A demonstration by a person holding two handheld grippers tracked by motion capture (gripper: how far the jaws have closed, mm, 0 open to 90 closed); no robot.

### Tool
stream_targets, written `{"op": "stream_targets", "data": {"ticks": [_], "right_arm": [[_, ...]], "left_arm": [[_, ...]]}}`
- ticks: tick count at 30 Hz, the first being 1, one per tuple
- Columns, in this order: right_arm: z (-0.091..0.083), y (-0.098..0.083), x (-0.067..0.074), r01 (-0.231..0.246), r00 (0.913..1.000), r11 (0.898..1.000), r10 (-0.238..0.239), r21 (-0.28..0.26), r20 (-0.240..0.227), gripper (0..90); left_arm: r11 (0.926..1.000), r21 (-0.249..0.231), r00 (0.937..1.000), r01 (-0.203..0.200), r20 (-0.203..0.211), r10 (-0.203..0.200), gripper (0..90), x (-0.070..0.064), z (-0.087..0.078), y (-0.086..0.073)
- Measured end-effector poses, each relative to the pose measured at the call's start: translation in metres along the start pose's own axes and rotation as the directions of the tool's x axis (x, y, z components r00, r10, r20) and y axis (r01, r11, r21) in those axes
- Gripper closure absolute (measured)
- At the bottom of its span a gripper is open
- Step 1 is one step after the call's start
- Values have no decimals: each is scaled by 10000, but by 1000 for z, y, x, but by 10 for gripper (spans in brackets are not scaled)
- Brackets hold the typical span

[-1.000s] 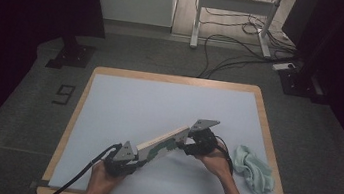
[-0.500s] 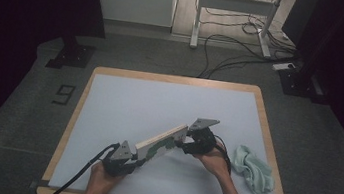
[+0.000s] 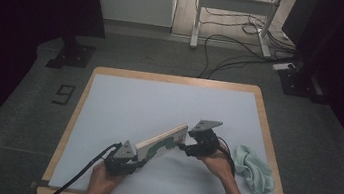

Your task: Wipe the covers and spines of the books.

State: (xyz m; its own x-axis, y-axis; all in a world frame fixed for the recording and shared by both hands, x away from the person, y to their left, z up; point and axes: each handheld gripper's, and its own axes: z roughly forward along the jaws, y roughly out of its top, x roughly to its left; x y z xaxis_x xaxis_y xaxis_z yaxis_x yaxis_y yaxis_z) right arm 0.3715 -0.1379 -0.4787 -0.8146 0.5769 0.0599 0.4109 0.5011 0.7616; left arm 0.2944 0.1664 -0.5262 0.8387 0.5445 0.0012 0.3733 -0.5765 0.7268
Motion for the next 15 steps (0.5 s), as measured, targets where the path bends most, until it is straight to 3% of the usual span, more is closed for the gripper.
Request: {"op": "stream_targets", "data": {"ticks": [15], "right_arm": [[-31, -13, -7, -300, 9980, 9995, 292, 134, 565, 262]], "left_arm": [[10000, 15, 10000, 42, 31, -42, 717, 1, 0, 0]]}}
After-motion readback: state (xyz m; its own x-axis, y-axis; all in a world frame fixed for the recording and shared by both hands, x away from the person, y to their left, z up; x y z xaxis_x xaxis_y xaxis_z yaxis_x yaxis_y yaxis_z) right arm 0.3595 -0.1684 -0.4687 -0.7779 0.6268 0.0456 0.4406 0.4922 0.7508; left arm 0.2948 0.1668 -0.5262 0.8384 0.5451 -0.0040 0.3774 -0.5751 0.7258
